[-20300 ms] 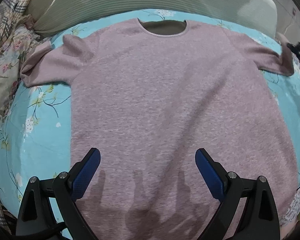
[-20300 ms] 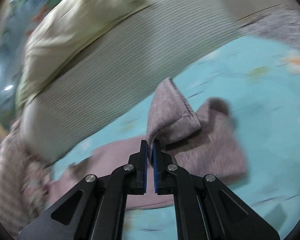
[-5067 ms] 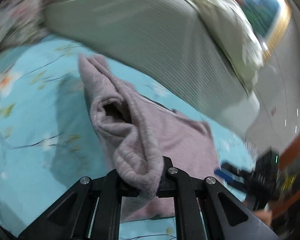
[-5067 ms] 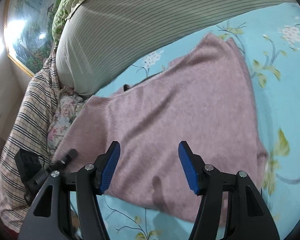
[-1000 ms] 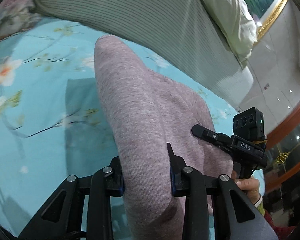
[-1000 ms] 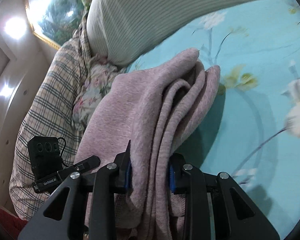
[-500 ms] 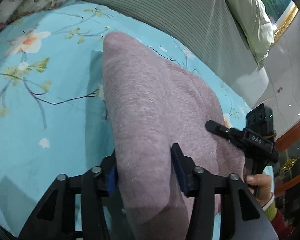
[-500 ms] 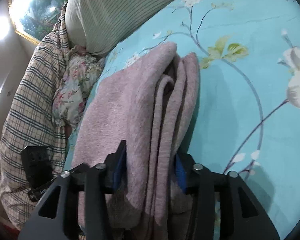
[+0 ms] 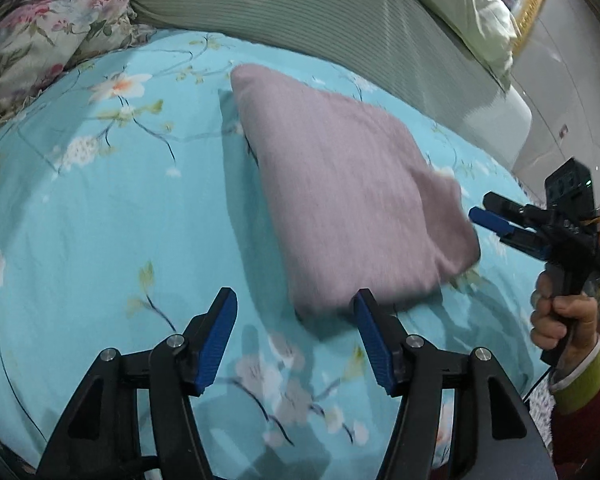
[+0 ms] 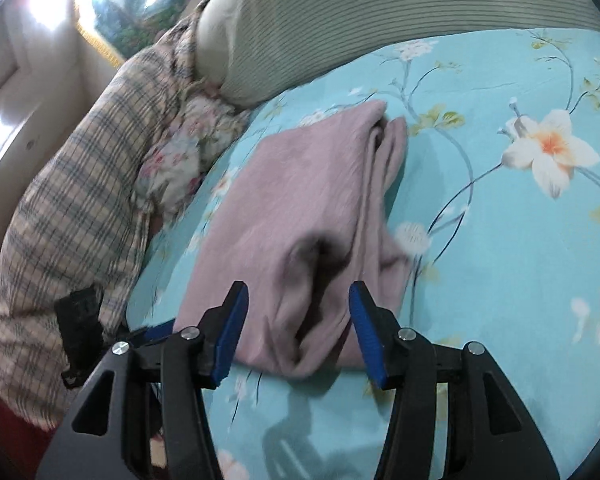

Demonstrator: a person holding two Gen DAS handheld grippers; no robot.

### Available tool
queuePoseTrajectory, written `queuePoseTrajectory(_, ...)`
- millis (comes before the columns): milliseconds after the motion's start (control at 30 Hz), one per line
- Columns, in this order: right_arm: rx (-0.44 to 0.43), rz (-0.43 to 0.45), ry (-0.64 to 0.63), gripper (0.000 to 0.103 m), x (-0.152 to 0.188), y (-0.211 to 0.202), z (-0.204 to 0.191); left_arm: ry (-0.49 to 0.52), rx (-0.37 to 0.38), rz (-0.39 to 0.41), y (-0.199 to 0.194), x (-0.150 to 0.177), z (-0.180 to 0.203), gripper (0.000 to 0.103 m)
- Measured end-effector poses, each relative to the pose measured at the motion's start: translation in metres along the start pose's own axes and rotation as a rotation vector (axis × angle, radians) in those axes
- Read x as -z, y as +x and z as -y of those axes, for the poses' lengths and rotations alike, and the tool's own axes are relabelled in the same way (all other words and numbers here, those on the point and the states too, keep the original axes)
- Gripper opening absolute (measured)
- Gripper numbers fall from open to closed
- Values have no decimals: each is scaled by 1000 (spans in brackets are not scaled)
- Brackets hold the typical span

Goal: Fold small clothes

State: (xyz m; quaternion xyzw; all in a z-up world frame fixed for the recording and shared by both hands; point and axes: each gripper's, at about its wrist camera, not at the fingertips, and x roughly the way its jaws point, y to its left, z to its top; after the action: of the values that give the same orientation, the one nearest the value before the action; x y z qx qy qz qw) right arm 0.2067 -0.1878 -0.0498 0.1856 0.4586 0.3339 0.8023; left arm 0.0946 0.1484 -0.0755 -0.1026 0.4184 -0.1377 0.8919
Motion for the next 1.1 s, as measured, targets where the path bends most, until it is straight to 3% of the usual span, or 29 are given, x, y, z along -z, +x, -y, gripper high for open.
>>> queuePoseTrajectory(167,28,-33,-100,54,11,9,-18,21,-52,-17,17,9,12,61)
queuePoseTrajectory(300,31,-42,-118,50,11,21,-23,41,-142,13,25,7,18,57)
queuePoseTrajectory(367,44,-61,-121,21,11,30,-24,46,-179,21,26,7,20,57)
queuePoseTrajectory(400,53,-75,-113,12,10,34,-22,39,-192,27,26,6,21,55)
queuePoseTrajectory(433,61,-83,-104,9,9,37,-21,36,-201,35,26,6,21,50)
queuePoseTrajectory(467,65,-77,-100,9,7,36,-18,31,-213,41,26,5,21,44)
queuePoseTrajectory(500,60,-46,-98,8,4,28,-17,23,-219,45,26,4,21,24)
queuePoseTrajectory(533,52,-22,-97,8,2,20,-16,14,-197,40,25,3,20,11)
queuePoseTrajectory(600,61,29,-105,8,-4,3,-14,20,-209,36,24,3,22,10)
queuePoseTrajectory(733,206,-36,-141,8,4,10,5,77,-248,19,31,7,34,7)
queuePoseTrajectory(900,201,-109,-112,10,23,31,13,76,-233,-2,33,8,26,7)
queuePoseTrajectory(1000,182,-118,-102,21,19,24,8,77,-195,-30,26,8,19,11)
queuePoseTrajectory(1067,172,-101,-83,34,15,13,7,88,-176,-49,17,10,17,12)
queuePoseTrajectory(1100,151,-80,-70,35,11,6,6,92,-156,-45,8,12,16,12)
